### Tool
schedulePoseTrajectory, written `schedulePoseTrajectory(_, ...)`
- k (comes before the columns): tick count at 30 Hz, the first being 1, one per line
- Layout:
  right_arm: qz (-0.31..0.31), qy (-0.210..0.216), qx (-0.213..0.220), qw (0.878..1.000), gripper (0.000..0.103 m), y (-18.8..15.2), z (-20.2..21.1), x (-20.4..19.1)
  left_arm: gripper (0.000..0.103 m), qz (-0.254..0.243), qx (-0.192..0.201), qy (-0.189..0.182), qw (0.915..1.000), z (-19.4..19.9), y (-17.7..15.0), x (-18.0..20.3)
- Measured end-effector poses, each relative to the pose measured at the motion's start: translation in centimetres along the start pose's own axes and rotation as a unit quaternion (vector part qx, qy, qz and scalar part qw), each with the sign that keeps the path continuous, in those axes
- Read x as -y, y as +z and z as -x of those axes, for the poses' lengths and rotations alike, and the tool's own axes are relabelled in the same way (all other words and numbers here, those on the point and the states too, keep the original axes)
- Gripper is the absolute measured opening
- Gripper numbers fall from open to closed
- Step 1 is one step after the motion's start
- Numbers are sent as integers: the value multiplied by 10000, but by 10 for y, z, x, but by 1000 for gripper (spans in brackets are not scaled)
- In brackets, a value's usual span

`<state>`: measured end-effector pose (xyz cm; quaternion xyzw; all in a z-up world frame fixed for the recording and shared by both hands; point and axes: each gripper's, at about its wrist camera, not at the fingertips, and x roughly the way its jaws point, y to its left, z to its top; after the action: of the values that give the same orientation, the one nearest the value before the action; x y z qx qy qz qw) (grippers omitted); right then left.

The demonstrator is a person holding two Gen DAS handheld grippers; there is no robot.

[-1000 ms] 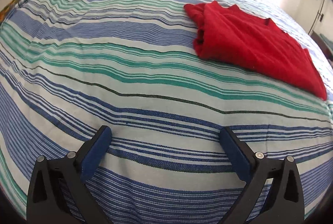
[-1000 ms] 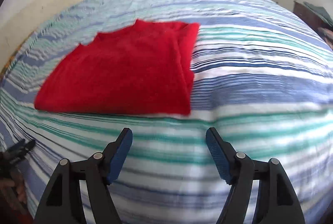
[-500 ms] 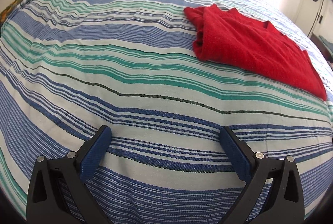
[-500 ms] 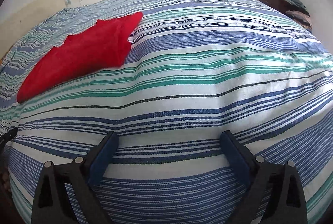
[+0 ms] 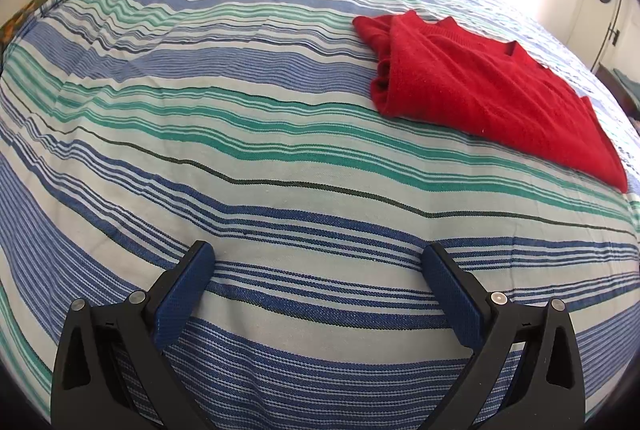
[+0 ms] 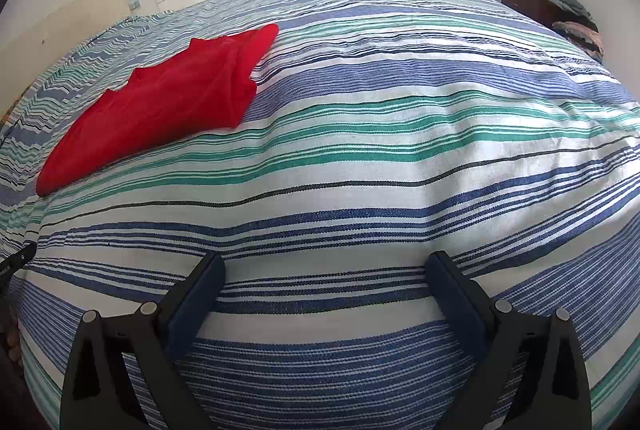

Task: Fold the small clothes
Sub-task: 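Release the hem and lift both grippers away from the folded sweater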

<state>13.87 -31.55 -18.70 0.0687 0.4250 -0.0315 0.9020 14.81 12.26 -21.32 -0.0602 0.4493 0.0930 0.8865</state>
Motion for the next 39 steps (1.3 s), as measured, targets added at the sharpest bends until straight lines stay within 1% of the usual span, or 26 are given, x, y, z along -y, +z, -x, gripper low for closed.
schedulePoseTrajectory(13, -10, 38, 53, 10000, 100, -1, 2, 0, 102, -15, 10, 60, 10000, -2, 0, 2)
schedulePoseTrajectory(16, 42, 2, 44, 10000, 102, 0, -1, -2, 103, -7, 56, 59, 10000, -2, -1, 2)
schedulePoseTrajectory(27, 55, -13, 53, 10000, 102, 1, -3, -3, 103, -35, 51, 94, 9999, -4, 0, 3)
schedulePoseTrajectory(39, 28, 47, 49, 10000, 103, 1, -6, -3, 103, -97, 39, 218, 9997, -7, 1, 8)
